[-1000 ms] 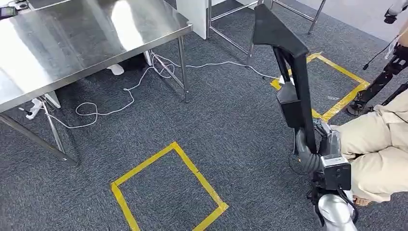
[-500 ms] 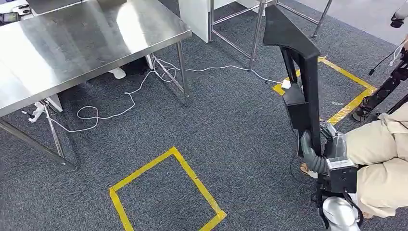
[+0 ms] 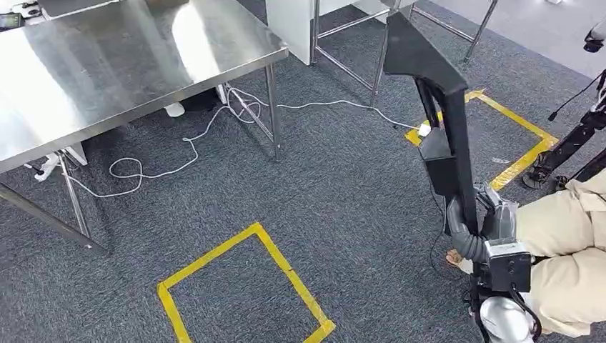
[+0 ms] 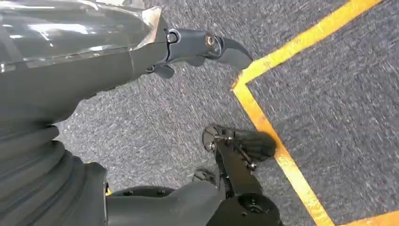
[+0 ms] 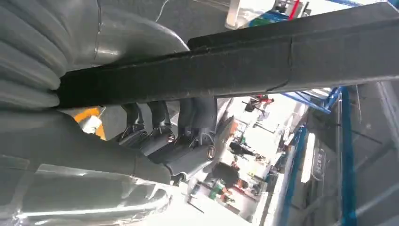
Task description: Take the parts from the cabinet and place them on the table.
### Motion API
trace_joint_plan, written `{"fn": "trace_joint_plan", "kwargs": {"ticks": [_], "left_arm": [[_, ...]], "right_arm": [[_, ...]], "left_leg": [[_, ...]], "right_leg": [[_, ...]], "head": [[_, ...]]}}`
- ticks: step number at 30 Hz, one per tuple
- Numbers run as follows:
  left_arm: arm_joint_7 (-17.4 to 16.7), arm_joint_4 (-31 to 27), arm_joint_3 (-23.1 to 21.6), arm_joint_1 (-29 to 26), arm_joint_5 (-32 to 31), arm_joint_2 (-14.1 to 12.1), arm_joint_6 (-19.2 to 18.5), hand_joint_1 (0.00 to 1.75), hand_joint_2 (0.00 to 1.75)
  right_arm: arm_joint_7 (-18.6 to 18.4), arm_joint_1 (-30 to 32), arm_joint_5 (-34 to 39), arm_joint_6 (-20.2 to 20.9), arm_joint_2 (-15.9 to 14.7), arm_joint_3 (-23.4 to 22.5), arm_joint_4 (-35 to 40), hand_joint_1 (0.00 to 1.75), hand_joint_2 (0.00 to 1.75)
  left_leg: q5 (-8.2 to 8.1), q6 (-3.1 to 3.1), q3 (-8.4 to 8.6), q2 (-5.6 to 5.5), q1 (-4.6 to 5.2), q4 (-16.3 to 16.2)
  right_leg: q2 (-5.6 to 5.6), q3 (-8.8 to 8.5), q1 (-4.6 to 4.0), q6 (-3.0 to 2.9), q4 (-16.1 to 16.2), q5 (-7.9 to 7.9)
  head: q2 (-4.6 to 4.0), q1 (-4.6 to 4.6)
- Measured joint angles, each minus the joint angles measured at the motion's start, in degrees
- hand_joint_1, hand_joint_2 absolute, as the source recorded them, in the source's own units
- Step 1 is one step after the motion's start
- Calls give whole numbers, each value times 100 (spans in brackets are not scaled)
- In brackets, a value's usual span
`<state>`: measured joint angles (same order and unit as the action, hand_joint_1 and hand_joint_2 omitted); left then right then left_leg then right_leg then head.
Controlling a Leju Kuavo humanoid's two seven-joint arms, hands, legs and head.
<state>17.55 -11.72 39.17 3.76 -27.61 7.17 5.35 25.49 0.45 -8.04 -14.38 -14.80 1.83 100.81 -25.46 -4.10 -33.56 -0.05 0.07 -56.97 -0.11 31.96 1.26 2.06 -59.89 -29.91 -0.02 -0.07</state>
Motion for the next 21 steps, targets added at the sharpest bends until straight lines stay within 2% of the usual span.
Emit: {"fn": "trace_joint_plan", "kwargs": {"ticks": [1,3,4,5,7,8,9,10,11,13,14,15,16,18,19,20,21], "left_arm": [[-2,0,0,3,0,0,0,0,175],[-2,0,0,14,0,0,0,0,175],[-2,0,0,16,0,0,-4,0,175],[-2,0,0,11,0,0,-7,0,175],[-2,0,2,3,0,2,-13,0,175],[-2,0,0,3,0,2,-20,0,175],[-2,0,0,4,-2,2,-33,0,175],[-2,0,2,11,-2,0,-33,0,175],[-2,0,2,20,-2,0,-33,0,175],[-2,0,0,22,-2,0,-33,0,175],[-2,-2,0,26,-2,-9,-33,0,175],[-2,-7,0,23,-2,-7,-33,0,175],[-2,-4,0,25,-2,0,-33,0,175],[-2,-4,0,28,-9,0,-31,0,175],[-2,-4,0,20,-9,0,-31,0,175],[-2,-4,0,14,-9,0,-26,0,175],[-2,-4,0,11,-9,0,-5,0,175]], "right_arm": [[0,18,-4,0,-4,-22,35,175,175],[-4,96,-2,0,-11,-57,83,175,175],[-18,146,-2,0,-11,-63,87,175,175],[-20,193,-2,0,-11,-65,87,175,175],[-22,217,-6,0,-11,-74,113,175,175],[-22,225,-4,0,-11,-79,142,175,175],[-22,226,-4,0,-11,-89,166,175,175],[-28,226,-4,2,-2,-92,170,175,175],[-44,237,-11,2,-2,-96,203,175,175],[-63,242,-13,0,7,-94,216,175,175],[-70,241,-17,0,11,-96,229,175,175],[-81,241,-26,0,11,-96,251,175,175],[-83,238,-39,-2,17,-96,264,175,175],[-85,233,-74,-4,55,-92,275,175,175],[-92,236,-87,-4,66,-92,275,175,175],[-103,238,-111,-4,77,-92,275,175,175],[-105,240,-150,-4,90,-92,275,175,175]], "left_leg": [[-2,-33,45,8,-7,28],[-42,-49,97,2,-3,28],[-78,-46,116,-10,0,25],[-108,-34,151,-19,1,25],[-174,-5,234,-29,-2,19],[-237,28,308,-36,-8,5],[-297,63,341,-37,-6,-26],[-360,118,335,-43,49,-52],[-391,136,347,-42,47,-63],[-398,147,353,-38,28,-47],[-439,174,369,-38,24,-59],[-480,221,370,-36,6,-125],[-586,259,276,-25,-3,-340],[-1008,322,-265,-16,-50,-1312],[-1144,338,-551,-15,-59,-1754],[-1132,341,-734,-15,-66,-1965],[-942,334,-771,-14,-71,-1864]], "right_leg": [[6,162,-8,-48,-337,-135],[9,665,-4,-81,-1179,-402],[8,908,2,-52,-1509,-460],[8,1013,3,-7,-1569,-401],[6,826,8,119,-1017,-43],[2,510,35,196,-310,300],[-10,315,59,209,151,475],[-6,250,4,141,129,445],[8,237,19,48,156,438],[22,245,-4,-16,155,412],[29,225,50,-49,170,405],[29,189,60,-83,177,393],[23,162,64,-127,178,365],[16,126,54,-176,177,327],[15,113,49,-188,176,316],[18,100,48,-198,176,301],[27,74,49,-194,176,282]], "head": [[2,-6],[0,7],[0,2],[0,13],[2,11],[0,9],[0,17],[2,26],[0,9],[2,-7],[2,-6],[2,-4],[2,-41],[0,-33],[0,-33],[2,-33],[0,-37]]}}
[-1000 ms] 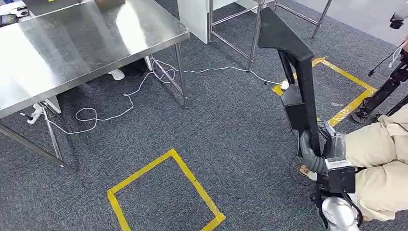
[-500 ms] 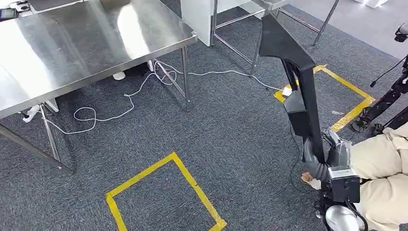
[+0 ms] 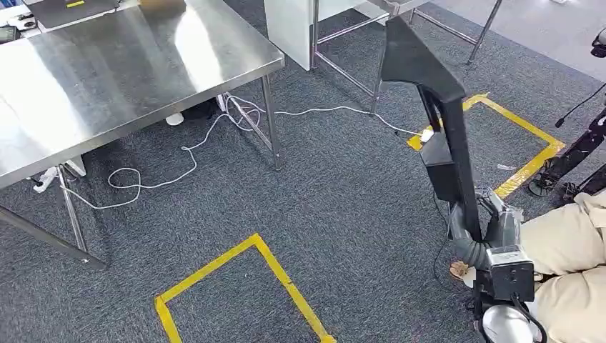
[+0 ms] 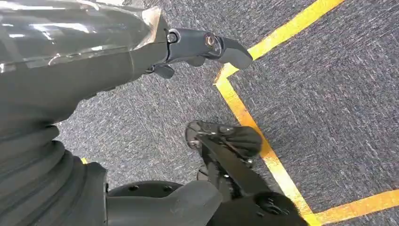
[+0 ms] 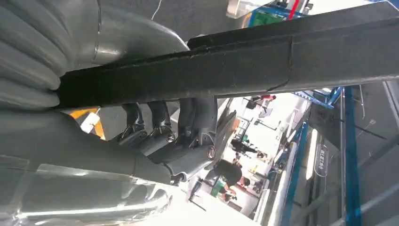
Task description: Take the parts from the cabinet and place them on the table.
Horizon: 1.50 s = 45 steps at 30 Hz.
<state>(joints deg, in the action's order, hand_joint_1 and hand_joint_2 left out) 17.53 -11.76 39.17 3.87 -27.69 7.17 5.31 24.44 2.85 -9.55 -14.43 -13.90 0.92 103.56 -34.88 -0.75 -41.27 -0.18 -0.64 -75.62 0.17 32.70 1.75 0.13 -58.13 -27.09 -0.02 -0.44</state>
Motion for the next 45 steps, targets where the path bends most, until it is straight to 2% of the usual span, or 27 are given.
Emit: {"fn": "trace_joint_plan", "kwargs": {"ticks": [3,4,5,8,9,10,13,14,15,16,18,19,20,23,24,26,29,31,33,34,35,38,39,40,42,44,45], "left_arm": [[2,0,0,6,-7,-2,20,0,175],[0,0,0,11,-7,-7,22,0,175],[0,0,0,30,-11,-7,24,0,175],[0,0,0,30,-15,-7,24,0,175],[0,0,2,31,-18,-4,24,0,175],[7,0,2,28,-24,9,24,0,175],[9,0,2,33,-50,7,24,0,175],[7,0,2,29,-52,7,22,0,175],[7,0,2,26,-59,9,22,0,175],[7,0,2,23,-59,11,24,0,175],[7,0,2,26,-59,15,22,0,175],[7,0,2,26,-59,20,22,0,175],[7,0,2,32,-59,20,22,0,175],[7,0,4,0,-59,20,24,0,175],[7,0,7,0,-59,2,27,0,175],[15,0,15,9,-59,7,27,0,175],[17,0,26,10,-59,13,27,0,175],[18,0,33,1,-59,11,27,0,175],[18,0,35,4,-59,11,33,0,175],[20,0,35,8,-59,11,35,0,175],[20,0,35,26,-59,9,40,0,175],[28,0,44,8,-59,11,44,0,175],[33,0,57,2,-59,11,53,0,175],[37,2,77,-10,-59,17,62,0,175],[50,0,90,9,-59,17,62,0,175],[52,0,94,18,-59,17,66,0,175],[52,0,96,9,-59,17,66,0,175]], "right_arm": [[-15,-2,-64,0,13,-2,2,175,175],[-15,-6,-70,0,15,0,0,175,175],[-17,-7,-79,0,17,-2,2,175,175],[-50,-10,-101,0,24,-4,2,175,175],[-55,-10,-110,0,24,-4,7,175,175],[-66,-15,-116,0,28,-4,2,175,175],[-79,-9,-188,-13,52,0,0,175,175],[-83,5,-199,-20,68,2,0,175,175],[-83,9,-208,-24,72,0,-2,175,175],[-83,8,-215,-24,79,0,0,175,175],[-83,7,-230,-26,83,-4,0,175,175],[-83,5,-232,-28,85,-9,0,175,175],[-83,4,-239,-26,92,-9,2,175,175],[-101,-9,-265,-28,105,-11,2,175,175],[-101,-15,-267,-26,109,-9,2,175,175],[-103,-37,-267,-26,114,-9,2,175,175],[-105,-47,-267,-26,118,-9,-2,175,175],[-107,-49,-267,-26,136,-5,-2,175,175],[-107,-52,-267,-26,142,-4,-2,175,175],[-107,-56,-269,-26,142,-7,-2,175,175],[-107,-48,-269,-26,142,-9,-2,175,175],[-107,-52,-260,-15,131,-15,0,175,175],[-107,-57,-245,0,127,-15,0,175,175],[-105,-46,-230,2,103,-18,2,175,175],[-88,-35,-210,4,75,-41,0,175,175],[-92,7,-197,4,55,-52,-7,175,175],[-90,25,-169,4,50,-55,-11,175,175]], "left_leg": [[913,-103,536,50,11,1402],[915,-150,648,255,66,1649],[907,-157,630,196,100,1680],[896,-225,634,87,143,1710],[968,-286,743,45,68,1850],[976,-300,802,16,104,1906],[973,-361,816,-98,105,1905],[968,-365,815,-148,116,1903],[963,-365,824,-206,124,1901],[954,-363,836,-259,128,1897],[929,-330,871,-385,129,1883],[909,-307,858,-436,129,1863],[861,-263,824,-495,175,1789],[868,-218,797,-595,144,1805],[837,-192,786,-608,140,1773],[554,-73,599,-152,129,1328],[65,32,-76,-20,32,85],[264,62,-123,8,-11,142],[780,39,338,106,-19,1088],[966,-9,617,314,-1,1591],[912,-21,691,407,53,1743],[900,-120,659,223,97,1741],[931,-173,697,158,105,1815],[991,-225,785,120,40,1894],[1009,-303,793,22,48,1924],[998,-320,794,-79,53,1922],[994,-320,801,-139,57,1921]], "right_leg": [[-4,-122,0,43,5,-79],[-13,-145,-15,62,8,-99],[-15,-133,-60,100,14,-117],[-106,-181,-44,209,88,-133],[-137,-167,-117,245,63,-181],[-116,-140,-77,226,-127,-273],[-66,552,-73,123,-1413,-799],[-55,755,-74,143,-1741,-866],[-44,806,-74,184,-1744,-799],[-35,717,-74,237,-1490,-642],[66,250,-68,334,-440,-150],[294,79,-45,337,-7,8],[326,33,-63,244,59,53],[175,24,-75,144,46,56],[127,-3,9,108,83,73],[23,-44,-4,13,90,46],[-141,-62,-21,-27,87,13],[-239,-78,-10,-14,86,-6],[-336,-125,-2,19,88,-40],[-372,-158,-7,40,90,-57],[-422,-168,-71,91,74,-90],[-560,-215,-64,172,131,-103],[-615,-273,-94,234,156,-113],[-480,-206,-77,245,47,-177],[-144,99,-65,139,-649,-536],[-62,580,-54,116,-1538,-856],[-47,711,-59,155,-1731,-871]], "head": [[2,0],[0,15],[2,7],[0,0],[2,13],[0,22],[2,31],[2,33],[0,29],[2,33],[2,35],[0,37],[0,31],[2,28],[0,26],[2,-37],[2,-33],[0,-33],[0,-35],[0,-37],[0,-28],[0,-15],[0,-28],[0,-15],[0,4],[0,31],[0,35]]}}
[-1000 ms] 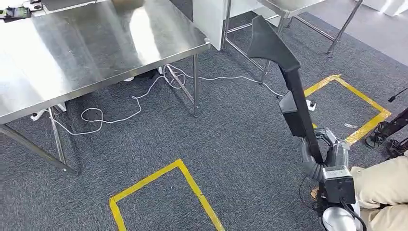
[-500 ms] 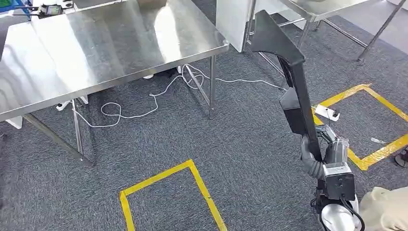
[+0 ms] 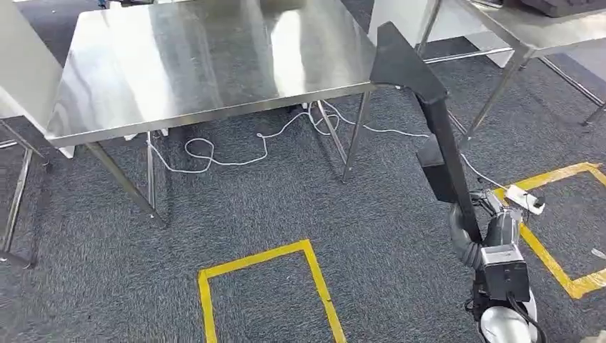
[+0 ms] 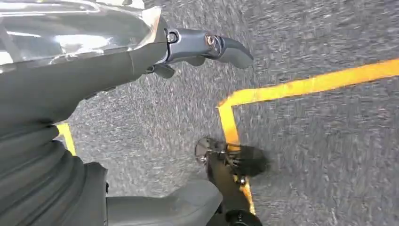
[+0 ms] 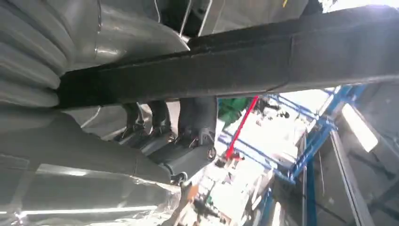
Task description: Take the parts from the cabinet and place them on the table.
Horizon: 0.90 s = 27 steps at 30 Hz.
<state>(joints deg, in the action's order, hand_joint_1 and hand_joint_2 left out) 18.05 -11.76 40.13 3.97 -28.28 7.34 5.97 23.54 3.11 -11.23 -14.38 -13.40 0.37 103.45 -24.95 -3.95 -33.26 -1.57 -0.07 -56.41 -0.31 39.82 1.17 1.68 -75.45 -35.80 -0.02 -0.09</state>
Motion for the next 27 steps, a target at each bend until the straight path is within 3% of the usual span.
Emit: {"fn": "trace_joint_plan", "kwargs": {"ticks": [1,3,4,5,6,8,19,24,25,26,27], "left_arm": [[0,0,2,-3,0,2,0,0,175],[11,2,4,-13,0,4,0,0,175],[29,2,7,-12,0,4,-4,0,175],[44,0,13,-10,-2,2,-4,0,175],[50,0,18,-11,-7,2,-2,0,175],[52,0,35,-22,-11,0,-2,0,175],[66,0,44,-23,-66,-13,-52,0,175],[63,0,76,-24,-57,-13,-74,0,175],[63,0,81,-21,-57,-22,-90,0,175],[66,0,81,-18,-57,-20,-107,0,175],[68,0,81,-26,-57,-15,-114,0,175]], "right_arm": [[9,3,13,0,-2,-2,-2,175,175],[20,-1,107,9,-11,-9,0,175,175],[20,-11,149,13,-20,-15,-2,175,175],[22,-43,192,17,-37,-15,-4,175,175],[24,-72,231,20,-61,-13,-7,175,175],[20,-149,267,24,-74,-9,-35,175,175],[20,-140,308,13,-96,-2,-37,175,175],[20,-240,179,-15,-101,13,-59,175,175],[15,-271,87,-55,-103,17,-66,175,175],[-11,-310,-15,-107,-118,17,-64,175,175],[-31,-339,-124,-157,-129,24,-76,175,175]], "left_leg": [[-8,1,8,-50,2,-4],[-38,37,38,-131,-2,-27],[-65,71,45,-165,-3,-50],[-99,113,16,-177,51,-114],[-135,131,0,-197,61,-139],[-143,53,-9,-184,53,-159],[-150,66,45,-156,37,-87],[-152,155,45,-155,39,-83],[-172,121,37,-155,54,-103],[-116,32,142,-151,57,75],[-12,-4,276,-134,-7,267]], "right_leg": [[8,-7,0,59,94,97],[8,-371,16,199,981,560],[21,-604,39,240,1512,780],[41,-691,24,221,1790,860],[54,-721,27,121,1790,904],[59,-709,20,86,1770,905],[79,-717,-5,42,1771,880],[78,-716,-10,39,1769,878],[81,-747,76,69,1854,903],[83,-818,17,88,1954,934],[53,-777,4,67,1843,909]], "head": [[0,-9],[0,-4],[0,-2],[0,20],[0,9],[0,-13],[0,-15],[0,-15],[0,-15],[0,-24],[0,-3]]}}
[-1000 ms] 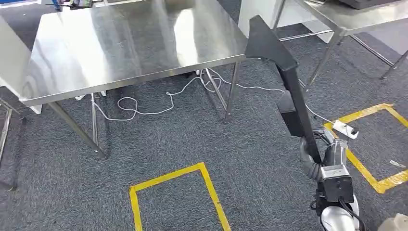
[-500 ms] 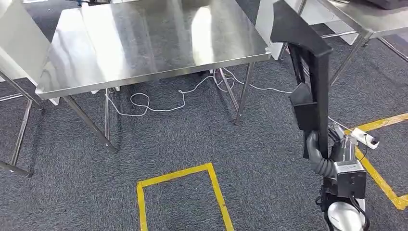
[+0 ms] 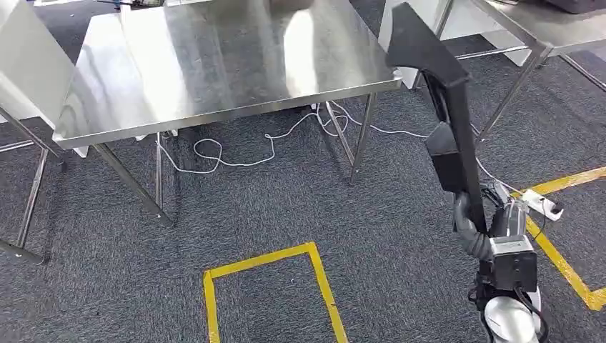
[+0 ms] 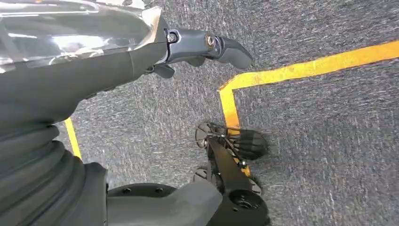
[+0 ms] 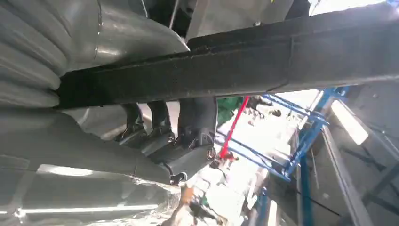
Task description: Take the parts from the cabinet and place them on the table.
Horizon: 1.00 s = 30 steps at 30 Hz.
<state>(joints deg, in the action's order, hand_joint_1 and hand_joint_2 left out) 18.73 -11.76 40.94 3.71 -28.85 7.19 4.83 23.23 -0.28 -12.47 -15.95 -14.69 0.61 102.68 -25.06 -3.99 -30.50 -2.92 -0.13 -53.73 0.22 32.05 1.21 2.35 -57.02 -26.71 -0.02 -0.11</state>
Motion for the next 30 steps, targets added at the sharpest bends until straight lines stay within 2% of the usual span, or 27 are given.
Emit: {"fn": "trace_joint_plan", "kwargs": {"ticks": [1,2,3,4,5,6,7,9,10,11,12,13,14,15,16,18,19,20,21,22,24,25,26,27,29,30], "left_arm": [[0,0,2,2,0,4,-2,0,175],[0,0,9,2,0,4,-13,0,175],[0,0,20,3,-2,4,-15,0,175],[-2,2,37,3,-2,13,-18,0,175],[-2,2,57,3,-2,13,-22,0,175],[-2,2,68,-2,-4,13,-31,0,175],[-2,2,72,-3,-9,13,-37,0,175],[-9,2,87,-8,-20,22,-48,0,175],[-22,-2,96,-4,-42,-13,-48,0,175],[-31,0,96,12,-57,-4,-48,0,175],[-24,0,96,26,-63,4,-50,0,175],[-28,0,96,18,-63,13,-55,0,175],[-28,2,96,5,-66,15,-57,0,175],[-31,2,98,3,-66,17,-59,0,175],[-28,2,98,12,-70,17,-59,0,175],[-28,2,98,32,-72,17,-59,0,175],[-28,2,98,31,-76,17,-59,0,175],[-33,2,98,20,-81,17,-61,0,175],[-37,2,98,14,-81,20,-61,0,175],[-39,2,98,14,-81,20,-61,0,175],[-39,2,101,18,-81,20,-59,0,175],[-39,-4,105,22,-81,-23,-53,0,175],[-44,2,105,29,-81,2,-57,0,175],[-46,-2,109,35,-81,-4,-50,0,175],[-55,0,127,27,-79,0,-50,0,175],[-55,-2,140,33,-79,0,-50,0,175]], "right_arm": [[-33,-61,-168,-66,-29,4,-7,175,175],[-132,-151,-361,-171,-62,13,-18,175,175],[-232,-232,-572,-250,-127,26,-33,175,175],[-323,-277,-654,-271,-179,26,-57,175,175],[-358,-301,-678,-280,-219,26,-81,175,175],[-387,-326,-711,-293,-240,26,-101,175,175],[-415,-367,-744,-300,-265,26,-116,175,175],[-559,-538,-818,-306,-366,20,-170,175,175],[-641,-683,-827,-293,-411,18,-261,175,175],[-713,-789,-816,-256,-530,-13,-286,175,175],[-807,-884,-794,-192,-618,-36,-330,175,175],[-868,-1001,-753,-129,-691,-61,-383,175,175],[-874,-1126,-744,-85,-755,-79,-440,175,175],[-894,-1238,-740,-37,-818,-79,-485,175,175],[-901,-1322,-775,-26,-873,-79,-514,175,175],[-896,-1464,-919,-44,-929,-72,-564,175,175],[-896,-1495,-984,-55,-929,-70,-594,175,175],[-896,-1504,-1035,-59,-929,-59,-618,175,175],[-896,-1504,-1074,-61,-929,-42,-638,175,175],[-894,-1511,-1105,-61,-929,-28,-651,175,175],[-872,-1565,-1162,-61,-931,11,-665,175,175],[-870,-1583,-1177,-68,-923,28,-673,175,175],[-870,-1624,-1201,-72,-931,50,-680,175,175],[-874,-1657,-1223,-72,-929,85,-699,175,175],[-879,-1712,-1267,-70,-931,136,-721,175,175],[-885,-1754,-1288,-70,-956,158,-721,175,175]], "left_leg": [[28,-43,48,9,-6,65],[31,-45,53,30,-18,65],[20,-36,56,46,-18,64],[12,-27,52,48,-18,61],[2,-8,54,46,-30,57],[-17,24,66,40,-51,46],[-49,73,69,31,-87,5],[-191,228,23,19,-156,-219],[-275,314,-71,12,-125,-320],[-340,345,-124,14,-118,-475],[-334,352,-135,2,-122,-465],[-319,361,-141,-3,-118,-441],[-345,382,-145,-14,-148,-473],[-380,401,-141,54,-157,-521],[-489,404,-247,184,-152,-741],[-856,414,-730,275,-153,-1604],[-994,404,-1006,279,-152,-2059],[-1002,381,-1189,278,-147,-2313],[-887,335,-1253,279,-131,-2302],[-649,258,-1187,276,-103,-2039],[-71,15,-785,276,25,-1068],[-1,-142,-644,290,114,-742],[-37,-163,-616,359,114,-690],[-37,-166,-610,345,150,-665],[-32,-184,-596,332,188,-599],[59,-181,-464,331,115,-390]], "right_leg": [[2,117,-4,-19,-234,-130],[3,304,-1,-34,-609,-288],[3,545,21,-26,-1057,-461],[2,771,48,6,-1453,-590],[1,873,76,66,-1631,-599],[-1,823,114,147,-1504,-496],[-4,653,158,254,-1149,-311],[-5,158,271,472,-161,90],[64,165,208,433,-273,-24],[73,180,228,259,-227,-27],[64,212,223,186,-272,-46],[47,219,197,136,-312,-55],[46,227,218,110,-313,-59],[46,205,209,79,-303,-65],[31,188,201,42,-302,-67],[6,183,163,9,-303,-89],[-10,177,141,-10,-303,-102],[-19,168,108,-28,-303,-114],[-25,149,78,-49,-303,-129],[-28,124,45,-73,-302,-145],[-35,59,-28,-110,-288,-171],[-40,46,22,-121,-268,-181],[-41,46,-69,-113,-254,-187],[-41,57,-20,-98,-248,-190],[-64,32,-2,-68,-182,-175],[-84,56,-84,-37,-169,-197]], "head": [[0,24],[0,38],[0,46],[0,33],[0,44],[0,37],[0,40],[0,46],[0,70],[0,68],[0,39],[0,38],[0,22],[0,24],[0,11],[0,7],[0,7],[0,5],[0,7],[0,7],[0,5],[0,30],[0,55],[0,38],[0,24],[0,37]]}}
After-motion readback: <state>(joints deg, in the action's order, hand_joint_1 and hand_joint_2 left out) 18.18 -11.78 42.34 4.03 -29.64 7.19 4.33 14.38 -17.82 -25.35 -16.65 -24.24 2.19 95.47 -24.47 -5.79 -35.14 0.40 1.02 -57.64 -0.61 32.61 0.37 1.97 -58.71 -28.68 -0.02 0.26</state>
